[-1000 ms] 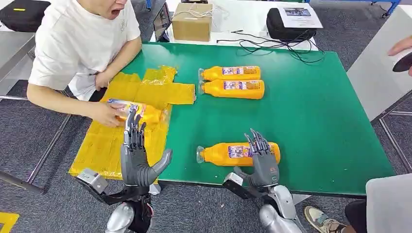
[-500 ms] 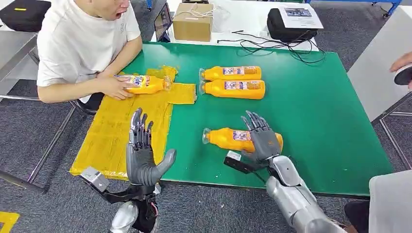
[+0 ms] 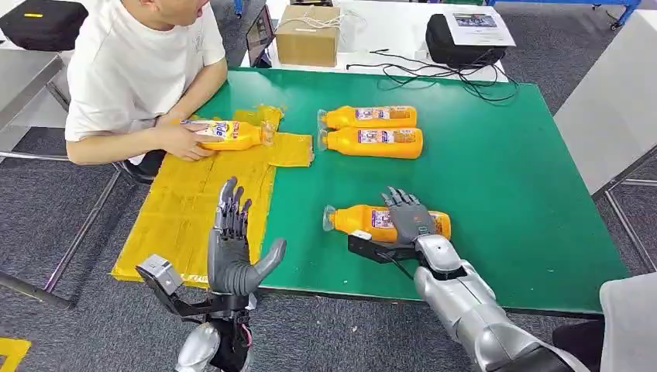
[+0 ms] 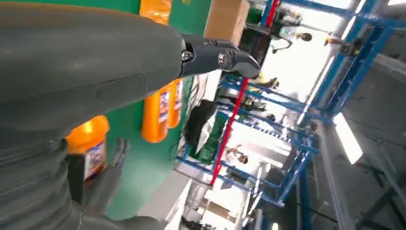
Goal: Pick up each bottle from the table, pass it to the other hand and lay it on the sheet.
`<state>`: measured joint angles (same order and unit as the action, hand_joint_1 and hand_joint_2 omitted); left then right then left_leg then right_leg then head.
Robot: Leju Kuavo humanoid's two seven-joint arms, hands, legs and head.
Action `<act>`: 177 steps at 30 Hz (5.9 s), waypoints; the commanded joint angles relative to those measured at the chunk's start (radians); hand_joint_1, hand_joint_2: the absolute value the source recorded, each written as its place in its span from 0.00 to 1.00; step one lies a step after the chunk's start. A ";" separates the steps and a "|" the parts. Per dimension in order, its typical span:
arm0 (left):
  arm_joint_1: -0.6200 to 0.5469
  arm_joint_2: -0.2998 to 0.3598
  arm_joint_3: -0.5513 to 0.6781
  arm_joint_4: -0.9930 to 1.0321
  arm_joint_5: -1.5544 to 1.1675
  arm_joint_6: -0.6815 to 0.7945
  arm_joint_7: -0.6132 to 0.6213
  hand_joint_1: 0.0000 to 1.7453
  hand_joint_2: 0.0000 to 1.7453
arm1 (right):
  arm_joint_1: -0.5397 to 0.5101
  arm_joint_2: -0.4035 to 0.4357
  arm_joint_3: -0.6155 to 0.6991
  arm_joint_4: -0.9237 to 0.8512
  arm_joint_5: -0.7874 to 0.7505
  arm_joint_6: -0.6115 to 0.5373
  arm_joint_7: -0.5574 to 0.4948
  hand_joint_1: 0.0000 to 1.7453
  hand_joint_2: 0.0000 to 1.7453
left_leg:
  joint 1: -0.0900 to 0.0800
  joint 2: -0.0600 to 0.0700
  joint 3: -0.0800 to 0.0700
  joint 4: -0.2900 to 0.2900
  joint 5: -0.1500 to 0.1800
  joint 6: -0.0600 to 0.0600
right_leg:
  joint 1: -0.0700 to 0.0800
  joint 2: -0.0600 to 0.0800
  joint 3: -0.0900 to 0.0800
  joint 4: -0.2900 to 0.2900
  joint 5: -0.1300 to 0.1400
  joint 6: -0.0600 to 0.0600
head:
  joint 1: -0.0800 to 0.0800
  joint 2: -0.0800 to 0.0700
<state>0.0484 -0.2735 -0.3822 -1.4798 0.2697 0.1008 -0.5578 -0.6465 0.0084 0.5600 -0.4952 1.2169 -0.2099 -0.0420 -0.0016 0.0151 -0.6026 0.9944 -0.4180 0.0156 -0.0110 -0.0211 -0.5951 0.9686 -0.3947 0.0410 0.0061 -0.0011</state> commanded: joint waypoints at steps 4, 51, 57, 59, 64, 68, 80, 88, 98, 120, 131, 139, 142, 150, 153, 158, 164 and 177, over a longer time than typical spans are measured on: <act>0.035 0.041 -0.020 -0.050 -0.037 -0.008 0.070 0.00 1.00 | 0.042 -0.042 0.127 -0.077 -0.012 0.069 0.042 0.00 1.00 | 0.000 -0.002 0.005 -0.001 -0.001 -0.001 | 0.000 0.000 0.005 -0.001 -0.001 -0.001 | 0.000 0.000; 0.049 0.084 -0.077 -0.048 -0.058 -0.016 0.125 0.00 1.00 | 0.089 -0.135 -0.051 -0.038 -0.156 0.062 0.031 0.00 1.00 | 0.000 -0.001 0.010 -0.002 -0.001 -0.001 | 0.000 0.002 0.010 -0.003 0.001 -0.001 | 0.000 0.000; 0.042 0.083 -0.074 -0.052 -0.054 -0.017 0.121 0.00 1.00 | 0.093 -0.116 -0.055 -0.049 -0.165 -0.004 0.002 0.00 1.00 | 0.000 0.000 0.009 -0.001 -0.001 -0.001 | 0.000 0.001 0.008 -0.002 0.001 -0.001 | 0.000 0.000; 0.042 0.086 -0.077 -0.057 -0.055 -0.020 0.117 0.00 1.00 | 0.094 -0.120 -0.049 -0.063 -0.161 -0.017 -0.015 0.00 1.00 | 0.000 -0.001 0.009 -0.002 -0.001 -0.001 | 0.000 0.001 0.008 -0.002 0.000 -0.001 | 0.000 0.000; 0.036 0.085 -0.084 -0.056 -0.048 -0.031 0.111 0.00 1.00 | 0.109 -0.095 -0.039 -0.119 -0.159 -0.108 -0.086 0.00 1.00 | 0.000 0.000 0.008 -0.001 -0.001 -0.001 | 0.000 0.002 0.007 -0.002 0.001 0.000 | 0.000 0.000; 0.034 0.083 -0.086 -0.051 -0.048 -0.031 0.111 0.00 1.00 | 0.111 -0.087 -0.036 -0.123 -0.158 -0.107 -0.085 0.00 1.00 | 0.000 0.000 0.007 -0.001 -0.001 -0.001 | 0.000 0.003 0.006 -0.001 0.000 -0.001 | 0.000 0.000; 0.033 0.081 -0.093 -0.034 -0.045 -0.030 0.110 0.00 1.00 | 0.056 -0.070 0.014 -0.008 -0.162 0.060 -0.013 0.00 1.00 | 0.000 0.001 0.006 -0.001 -0.001 -0.001 | 0.000 0.003 0.005 -0.001 0.001 -0.001 | 0.000 0.000; 0.034 0.078 -0.091 -0.034 -0.045 -0.029 0.110 0.00 1.00 | 0.032 -0.075 0.031 0.039 -0.152 0.111 0.027 0.00 1.00 | 0.000 0.000 0.007 -0.001 0.000 0.000 | 0.000 0.002 0.006 -0.001 0.001 0.000 | 0.000 0.000; 0.016 0.068 -0.079 0.002 -0.040 -0.033 0.118 0.00 1.00 | 0.007 -0.105 -0.014 0.144 -0.194 0.217 0.122 0.90 1.00 | 0.000 -0.004 0.012 -0.002 0.001 0.000 | 0.000 -0.002 0.011 -0.003 0.001 -0.001 | 0.000 0.000; 0.027 0.075 -0.067 0.008 -0.055 0.023 0.101 0.00 1.00 | 0.232 -0.073 -0.296 -0.067 -0.642 0.333 -0.303 1.00 1.00 | 0.002 -0.007 0.028 -0.004 -0.005 0.004 | 0.001 -0.005 0.021 -0.011 -0.003 0.003 | 0.001 0.000; 0.044 0.083 -0.069 -0.005 -0.060 0.069 0.107 0.00 1.00 | 0.322 -0.073 -0.233 -0.259 -0.744 0.325 -0.221 1.00 1.00 | 0.004 0.008 0.035 -0.001 -0.013 0.001 | 0.004 0.007 0.027 -0.007 -0.006 0.000 | 0.000 0.000; 0.063 0.061 -0.041 -0.007 -0.065 0.145 0.115 0.00 1.00 | 0.379 -0.043 -0.252 -0.360 -0.806 0.305 -0.307 1.00 1.00 | 0.004 0.009 0.033 -0.002 -0.013 0.001 | 0.004 0.008 0.031 -0.008 -0.005 0.000 | 0.000 0.000; 0.090 0.053 -0.009 -0.003 -0.008 0.178 0.132 0.00 1.00 | 0.518 0.044 -0.249 -0.667 -0.908 0.317 -0.371 1.00 1.00 | 0.005 0.007 0.031 -0.002 -0.013 0.000 | 0.004 0.008 0.030 -0.008 -0.005 -0.001 | 0.000 0.000; 0.146 0.076 0.108 -0.037 0.195 -0.142 0.164 0.00 1.00 | 0.438 0.069 0.020 -0.724 -1.004 0.419 -0.363 1.00 1.00 | 0.004 0.015 0.015 0.000 -0.013 -0.003 | 0.004 0.016 0.012 -0.002 -0.005 -0.002 | 0.000 0.000; 0.059 0.073 -0.029 0.053 0.049 -0.135 0.135 0.00 1.00 | 0.304 0.105 0.128 -0.482 -0.959 0.408 -0.378 1.00 1.00 | 0.005 0.009 0.016 -0.001 -0.011 -0.003 | 0.004 0.010 0.013 -0.002 -0.006 -0.002 | 0.000 0.000; 0.025 0.069 -0.088 0.087 0.075 -0.076 0.155 0.00 1.00 | 0.259 0.127 0.199 -0.408 -0.934 0.394 -0.409 1.00 1.00 | 0.003 0.006 0.012 -0.002 -0.008 -0.001 | 0.003 0.006 0.011 -0.003 -0.005 -0.002 | 0.000 0.000; 0.027 0.098 -0.126 0.068 0.143 -0.094 0.162 0.00 1.00 | 0.251 0.127 0.242 -0.419 -0.954 0.398 -0.398 1.00 1.00 | 0.003 0.004 0.010 -0.001 -0.008 -0.001 | 0.002 0.004 0.010 -0.003 -0.005 -0.002 | 0.000 0.000; 0.012 0.137 -0.169 0.066 0.099 -0.167 0.117 0.00 1.00 | 0.173 0.139 0.310 -0.279 -0.976 0.457 -0.391 1.00 1.00 | 0.003 0.002 0.010 0.000 -0.010 -0.001 | 0.003 0.003 0.010 -0.001 -0.007 -0.002 | 0.000 0.000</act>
<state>0.1167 -0.1816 -0.4448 -1.4694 0.3651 0.0107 -0.4498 -0.3972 0.1320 0.7576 -0.9216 0.2419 0.2144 -0.4421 0.0016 0.0193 -0.5968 0.9941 -0.4255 0.0157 -0.0080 -0.0187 -0.5894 0.9665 -0.3995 0.0401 0.0061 -0.0011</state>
